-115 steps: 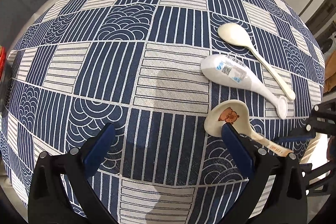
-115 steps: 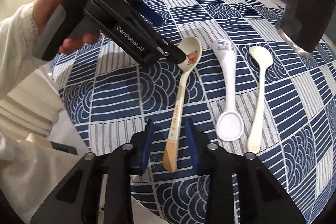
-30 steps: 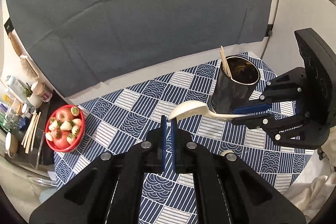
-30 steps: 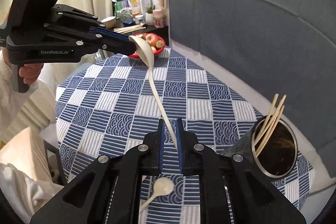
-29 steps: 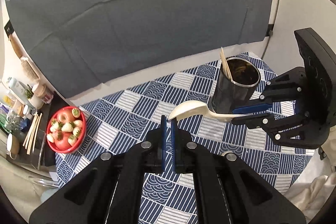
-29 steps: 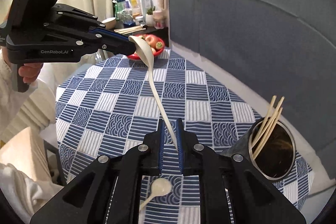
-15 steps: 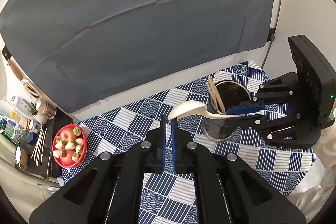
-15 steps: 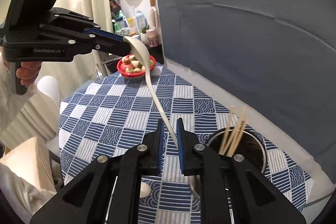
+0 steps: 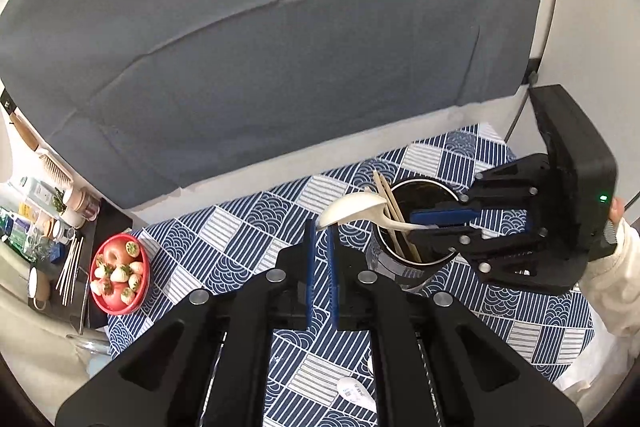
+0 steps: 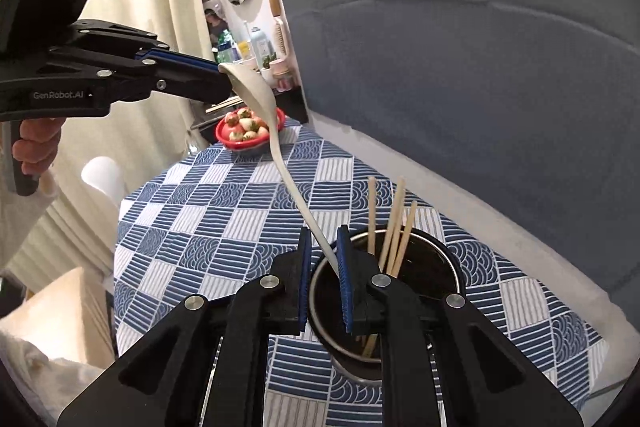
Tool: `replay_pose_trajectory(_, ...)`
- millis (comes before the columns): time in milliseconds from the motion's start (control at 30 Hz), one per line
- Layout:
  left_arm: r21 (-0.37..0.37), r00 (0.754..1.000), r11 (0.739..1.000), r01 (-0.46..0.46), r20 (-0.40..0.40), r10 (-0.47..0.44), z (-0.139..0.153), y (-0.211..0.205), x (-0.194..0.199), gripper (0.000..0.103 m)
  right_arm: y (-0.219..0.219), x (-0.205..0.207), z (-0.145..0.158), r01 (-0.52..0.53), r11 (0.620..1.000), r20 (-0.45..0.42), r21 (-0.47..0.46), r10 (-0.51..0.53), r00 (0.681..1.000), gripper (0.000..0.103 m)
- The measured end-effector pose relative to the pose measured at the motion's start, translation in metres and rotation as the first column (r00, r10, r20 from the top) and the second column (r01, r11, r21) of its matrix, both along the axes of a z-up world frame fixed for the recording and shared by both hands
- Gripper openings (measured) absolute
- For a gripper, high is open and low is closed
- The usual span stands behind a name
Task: Organize utensils
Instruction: 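Lower the printed spoon into the black cup and open the right tool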
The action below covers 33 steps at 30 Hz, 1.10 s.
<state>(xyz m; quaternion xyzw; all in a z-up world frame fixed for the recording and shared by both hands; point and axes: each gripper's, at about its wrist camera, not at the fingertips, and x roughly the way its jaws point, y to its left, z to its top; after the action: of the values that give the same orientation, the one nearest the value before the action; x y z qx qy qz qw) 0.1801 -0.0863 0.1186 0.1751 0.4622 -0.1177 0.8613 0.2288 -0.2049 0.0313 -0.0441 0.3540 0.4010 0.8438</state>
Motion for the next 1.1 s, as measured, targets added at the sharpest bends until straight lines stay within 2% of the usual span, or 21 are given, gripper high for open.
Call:
replay_pose_trajectory(133, 0.014, 0.999, 1.000, 0.010, -0.040, -0.009, -0.010, -0.013, 0.006, 0.003, -0.005, 0.012, -0.015, 0.006, 1.000, -0.028, 0.016, -0.006, 1.000, 0.005)
replay_pose_trajectory(200, 0.019, 0.999, 1.000, 0.012, -0.052, -0.011, -0.015, -0.018, 0.009, 0.003, -0.013, 0.016, -0.020, 0.020, 0.999, -0.045, 0.041, -0.018, 0.999, 0.006)
replay_pose_trajectory(433, 0.011, 0.997, 1.000, 0.017, -0.074, -0.017, -0.025, -0.028, 0.014, 0.003, -0.024, 0.018, -0.034, 0.019, 0.999, -0.061, 0.035, -0.017, 0.998, 0.005)
replay_pose_trajectory(667, 0.004, 0.995, 1.000, -0.004, -0.099, 0.005, -0.042, -0.028, 0.019, 0.003, -0.015, 0.013, -0.041, -0.027, 0.996, -0.031, -0.082, 0.025, 0.999, 0.005)
replay_pose_trajectory(733, 0.006, 0.995, 1.000, -0.006, -0.102, 0.006, -0.047, -0.026, 0.019, 0.008, -0.009, 0.015, -0.040, -0.055, 0.991, -0.048, -0.124, 0.049, 0.998, 0.005)
replay_pose_trajectory(800, 0.015, 0.995, 1.000, -0.011, -0.098, 0.012, -0.050, -0.026, 0.018, 0.021, -0.004, 0.014, -0.041, -0.062, 0.983, -0.043, -0.171, 0.056, 0.998, 0.005)
replay_pose_trajectory(933, 0.004, 0.995, 1.000, -0.018, -0.094, 0.018, -0.053, -0.022, 0.016, 0.038, -0.005, 0.015, -0.040, -0.048, 0.980, -0.040, -0.195, 0.041, 0.998, 0.006)
replay_pose_trajectory(967, 0.006, 0.995, 1.000, -0.025, -0.092, 0.025, -0.054, -0.020, 0.015, 0.045, -0.007, 0.015, -0.040, -0.045, 0.981, -0.042, -0.191, 0.038, 0.998, 0.006)
replay_pose_trajectory(1033, 0.013, 0.995, 0.999, -0.038, -0.087, 0.039, -0.056, -0.016, 0.014, 0.051, -0.011, 0.015, -0.038, -0.031, 0.981, -0.034, -0.190, 0.025, 0.999, 0.012)
replay_pose_trajectory(1100, 0.008, 0.995, 0.999, -0.049, -0.086, 0.050, -0.058, -0.012, 0.011, 0.061, -0.013, 0.015, -0.037, -0.020, 0.981, -0.028, -0.192, 0.015, 0.999, 0.028)
